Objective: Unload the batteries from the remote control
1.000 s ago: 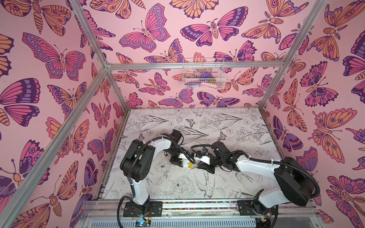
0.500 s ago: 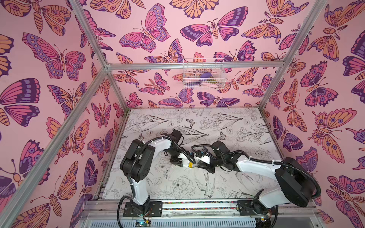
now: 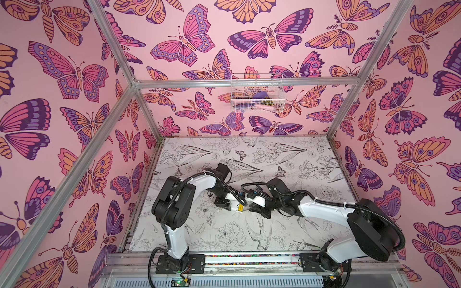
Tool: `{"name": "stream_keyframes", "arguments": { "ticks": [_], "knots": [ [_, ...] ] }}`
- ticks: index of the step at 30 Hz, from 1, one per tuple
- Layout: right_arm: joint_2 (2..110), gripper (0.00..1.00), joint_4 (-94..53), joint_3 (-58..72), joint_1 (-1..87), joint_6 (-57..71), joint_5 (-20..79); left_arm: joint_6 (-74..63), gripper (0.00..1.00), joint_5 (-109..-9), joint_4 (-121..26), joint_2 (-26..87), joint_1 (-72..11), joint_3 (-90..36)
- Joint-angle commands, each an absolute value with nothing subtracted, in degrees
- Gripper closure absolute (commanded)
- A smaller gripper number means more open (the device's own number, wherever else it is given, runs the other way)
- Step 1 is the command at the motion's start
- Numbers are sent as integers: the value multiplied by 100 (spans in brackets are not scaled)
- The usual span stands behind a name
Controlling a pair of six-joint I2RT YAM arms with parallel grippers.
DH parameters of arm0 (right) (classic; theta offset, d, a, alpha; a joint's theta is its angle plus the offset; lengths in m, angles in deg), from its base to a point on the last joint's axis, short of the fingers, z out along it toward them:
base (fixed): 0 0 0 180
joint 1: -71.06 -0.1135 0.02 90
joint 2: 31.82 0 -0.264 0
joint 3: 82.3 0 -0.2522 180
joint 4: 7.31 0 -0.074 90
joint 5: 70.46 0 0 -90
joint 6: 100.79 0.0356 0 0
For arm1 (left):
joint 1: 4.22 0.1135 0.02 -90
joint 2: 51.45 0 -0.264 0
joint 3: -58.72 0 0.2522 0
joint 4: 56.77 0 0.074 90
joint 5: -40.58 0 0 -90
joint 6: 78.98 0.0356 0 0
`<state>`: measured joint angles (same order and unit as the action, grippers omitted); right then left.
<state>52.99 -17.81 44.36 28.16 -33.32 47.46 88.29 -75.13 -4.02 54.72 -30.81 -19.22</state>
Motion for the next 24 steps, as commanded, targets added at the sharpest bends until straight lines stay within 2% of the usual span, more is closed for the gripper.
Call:
{"name": "stream_keyframes", "arguments": {
  "ticks": [1, 24],
  "knots": [
    [5385, 100, -1643, 4316, 2795, -3400, 4635, 8795, 61, -7638, -205, 5424, -3092, -1960],
    [5267, 100, -1483, 4434, 2754, -3474, 4277, 8766, 61, -7673, -214, 5424, -3111, -1886]
  ]
}}
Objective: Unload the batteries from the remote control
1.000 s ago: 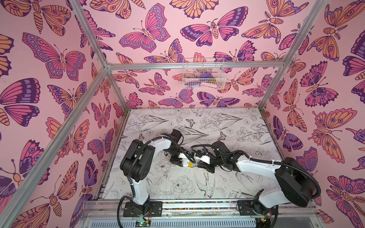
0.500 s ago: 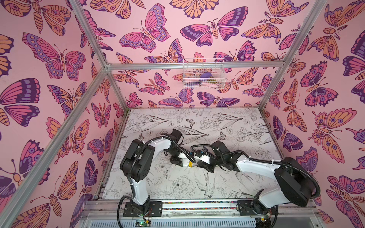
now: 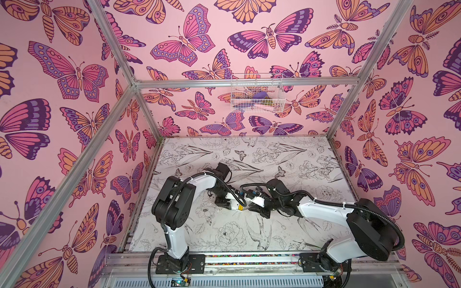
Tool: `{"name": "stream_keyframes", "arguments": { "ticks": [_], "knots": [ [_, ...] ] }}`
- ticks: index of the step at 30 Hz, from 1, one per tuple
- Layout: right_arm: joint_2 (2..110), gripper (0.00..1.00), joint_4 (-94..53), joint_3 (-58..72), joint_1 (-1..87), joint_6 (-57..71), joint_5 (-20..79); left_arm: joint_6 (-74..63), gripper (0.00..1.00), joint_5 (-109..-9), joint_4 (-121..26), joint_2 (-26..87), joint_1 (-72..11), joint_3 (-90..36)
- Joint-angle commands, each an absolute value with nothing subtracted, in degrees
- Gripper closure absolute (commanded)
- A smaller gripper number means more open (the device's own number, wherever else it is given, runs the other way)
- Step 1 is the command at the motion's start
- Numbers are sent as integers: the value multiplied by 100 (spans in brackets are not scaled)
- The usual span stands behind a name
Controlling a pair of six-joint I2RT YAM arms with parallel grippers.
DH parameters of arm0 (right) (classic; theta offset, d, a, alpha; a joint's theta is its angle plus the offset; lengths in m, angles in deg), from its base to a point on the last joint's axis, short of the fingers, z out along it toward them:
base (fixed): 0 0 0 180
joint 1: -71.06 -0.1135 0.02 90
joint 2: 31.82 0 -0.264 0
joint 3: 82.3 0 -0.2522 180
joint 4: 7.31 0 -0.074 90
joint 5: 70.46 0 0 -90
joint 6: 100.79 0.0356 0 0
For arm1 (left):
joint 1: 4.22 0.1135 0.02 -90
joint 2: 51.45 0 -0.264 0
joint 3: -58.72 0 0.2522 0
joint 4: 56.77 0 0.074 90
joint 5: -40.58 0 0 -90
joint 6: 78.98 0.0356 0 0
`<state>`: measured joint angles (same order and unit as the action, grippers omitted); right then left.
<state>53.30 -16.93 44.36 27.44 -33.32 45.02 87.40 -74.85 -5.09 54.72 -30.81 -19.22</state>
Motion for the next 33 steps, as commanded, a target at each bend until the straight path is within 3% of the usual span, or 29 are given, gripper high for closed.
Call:
{"name": "stream_keyframes", "arguments": {
  "ticks": [1, 33],
  "knots": [
    [5272, 100, -1474, 4445, 2752, -3469, 4283, 8766, 61, -7673, -220, 5433, -3111, -1886],
    [5286, 100, -1816, 4421, 2742, -3447, 4858, 8757, 61, -7622, -227, 5457, -3120, -1909]
  ]
}}
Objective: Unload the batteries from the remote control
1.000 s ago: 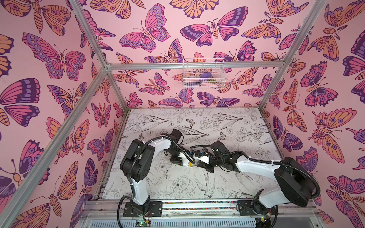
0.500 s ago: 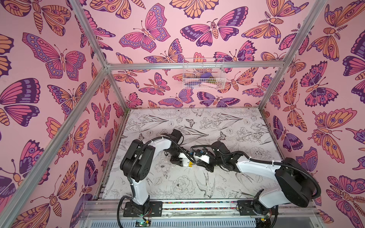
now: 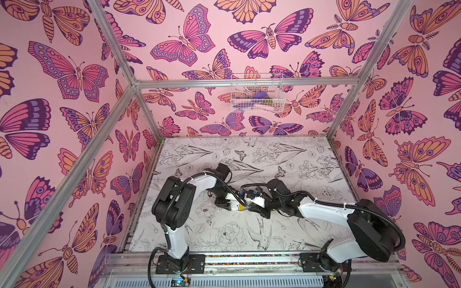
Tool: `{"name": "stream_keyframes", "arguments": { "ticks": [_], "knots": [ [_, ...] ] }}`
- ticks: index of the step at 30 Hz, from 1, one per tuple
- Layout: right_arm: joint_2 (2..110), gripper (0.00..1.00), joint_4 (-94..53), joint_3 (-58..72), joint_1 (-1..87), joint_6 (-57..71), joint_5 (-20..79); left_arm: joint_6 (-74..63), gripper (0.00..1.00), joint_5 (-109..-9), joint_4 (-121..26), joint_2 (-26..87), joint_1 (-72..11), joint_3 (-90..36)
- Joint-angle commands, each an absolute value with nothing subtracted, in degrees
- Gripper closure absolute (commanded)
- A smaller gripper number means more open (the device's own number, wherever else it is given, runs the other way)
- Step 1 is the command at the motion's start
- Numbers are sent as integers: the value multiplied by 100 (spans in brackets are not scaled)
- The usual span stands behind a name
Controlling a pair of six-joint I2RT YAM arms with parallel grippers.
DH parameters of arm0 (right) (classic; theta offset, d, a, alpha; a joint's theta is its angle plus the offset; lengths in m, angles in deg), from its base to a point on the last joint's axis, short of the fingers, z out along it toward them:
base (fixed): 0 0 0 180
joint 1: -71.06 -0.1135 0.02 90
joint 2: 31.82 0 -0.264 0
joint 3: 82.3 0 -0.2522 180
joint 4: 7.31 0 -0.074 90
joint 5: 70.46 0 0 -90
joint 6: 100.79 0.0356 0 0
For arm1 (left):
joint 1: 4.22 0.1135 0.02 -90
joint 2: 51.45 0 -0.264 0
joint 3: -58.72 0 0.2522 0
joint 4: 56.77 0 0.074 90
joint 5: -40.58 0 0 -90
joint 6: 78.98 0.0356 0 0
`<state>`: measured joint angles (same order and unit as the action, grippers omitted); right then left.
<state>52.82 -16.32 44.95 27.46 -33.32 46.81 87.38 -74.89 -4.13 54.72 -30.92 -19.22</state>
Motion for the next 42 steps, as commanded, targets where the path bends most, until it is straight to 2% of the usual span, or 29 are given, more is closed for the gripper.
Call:
{"name": "stream_keyframes", "arguments": {
  "ticks": [1, 18, 27, 36, 42],
  "knots": [
    [5282, 100, -1809, 4429, 2745, -3454, 4806, 8757, 61, -7619, -231, 5455, -3120, -1903],
    [5413, 100, -1818, 4451, 2590, -3596, 4157, 8707, 61, -7638, -220, 5473, -3120, -1920],
    [5289, 100, -1491, 4714, 2121, -3798, 3087, 8564, 61, -7692, -222, 5428, -3126, -1870],
    [4994, 100, -604, 5107, 1452, -4372, 1220, 8551, 62, -7666, -226, 5379, -3146, -1776],
    [4778, 100, -306, 5205, 1408, -4555, 828, 8590, 62, -7616, -223, 5375, -3164, -1730]
  ]
}}
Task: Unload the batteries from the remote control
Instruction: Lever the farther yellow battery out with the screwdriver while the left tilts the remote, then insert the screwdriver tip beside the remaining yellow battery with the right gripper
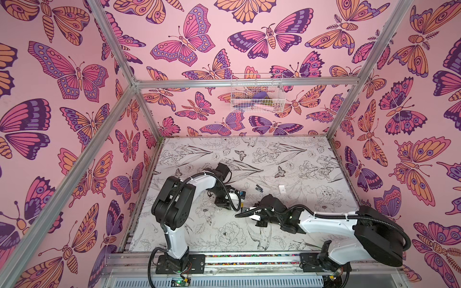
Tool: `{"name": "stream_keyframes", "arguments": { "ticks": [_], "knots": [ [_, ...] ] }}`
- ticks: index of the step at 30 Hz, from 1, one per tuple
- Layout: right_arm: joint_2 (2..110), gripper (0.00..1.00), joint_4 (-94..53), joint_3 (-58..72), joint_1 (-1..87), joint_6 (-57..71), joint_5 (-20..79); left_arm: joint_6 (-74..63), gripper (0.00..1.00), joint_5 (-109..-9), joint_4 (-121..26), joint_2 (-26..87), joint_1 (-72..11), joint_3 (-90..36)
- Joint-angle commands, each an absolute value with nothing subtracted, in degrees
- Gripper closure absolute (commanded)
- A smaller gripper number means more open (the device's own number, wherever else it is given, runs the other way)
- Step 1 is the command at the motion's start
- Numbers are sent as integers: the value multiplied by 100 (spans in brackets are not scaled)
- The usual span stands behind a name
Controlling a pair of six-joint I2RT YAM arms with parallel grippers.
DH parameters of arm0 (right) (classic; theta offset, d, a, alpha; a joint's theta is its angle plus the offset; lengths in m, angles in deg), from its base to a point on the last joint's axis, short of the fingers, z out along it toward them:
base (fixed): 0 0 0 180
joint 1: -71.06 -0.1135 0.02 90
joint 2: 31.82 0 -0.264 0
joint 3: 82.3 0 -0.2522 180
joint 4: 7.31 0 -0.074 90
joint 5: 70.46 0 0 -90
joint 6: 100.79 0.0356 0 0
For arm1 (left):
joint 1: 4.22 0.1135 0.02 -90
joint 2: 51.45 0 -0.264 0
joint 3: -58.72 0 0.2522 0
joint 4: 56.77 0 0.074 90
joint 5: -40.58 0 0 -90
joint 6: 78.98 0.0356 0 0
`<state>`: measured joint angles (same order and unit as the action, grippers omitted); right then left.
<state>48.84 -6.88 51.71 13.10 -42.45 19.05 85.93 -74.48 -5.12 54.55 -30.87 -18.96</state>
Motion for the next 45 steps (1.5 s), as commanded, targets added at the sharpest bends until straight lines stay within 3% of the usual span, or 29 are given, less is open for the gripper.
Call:
{"name": "stream_keyframes", "arguments": {
  "ticks": [1, 18, 30, 35, 45],
  "knots": [
    [4742, 100, -299, 5203, 1406, -4587, 790, 8590, 62, -7622, -223, 5369, -3164, -1723],
    [4459, 100, -291, 5326, 1446, -4664, 567, 8573, 62, -7599, -226, 5388, -3164, -1744],
    [3893, 100, -547, 5562, 1912, -3540, 515, 8220, 62, -7482, -225, 5256, -3061, -1836],
    [3592, 100, -1238, 5231, 2127, -2467, 731, 7843, 62, -7314, -223, 5158, -3040, -1940],
    [3570, 100, -2951, 4252, 2642, 1295, 1430, 6517, 61, -7525, -753, 4742, -3056, -1342]
  ]
}}
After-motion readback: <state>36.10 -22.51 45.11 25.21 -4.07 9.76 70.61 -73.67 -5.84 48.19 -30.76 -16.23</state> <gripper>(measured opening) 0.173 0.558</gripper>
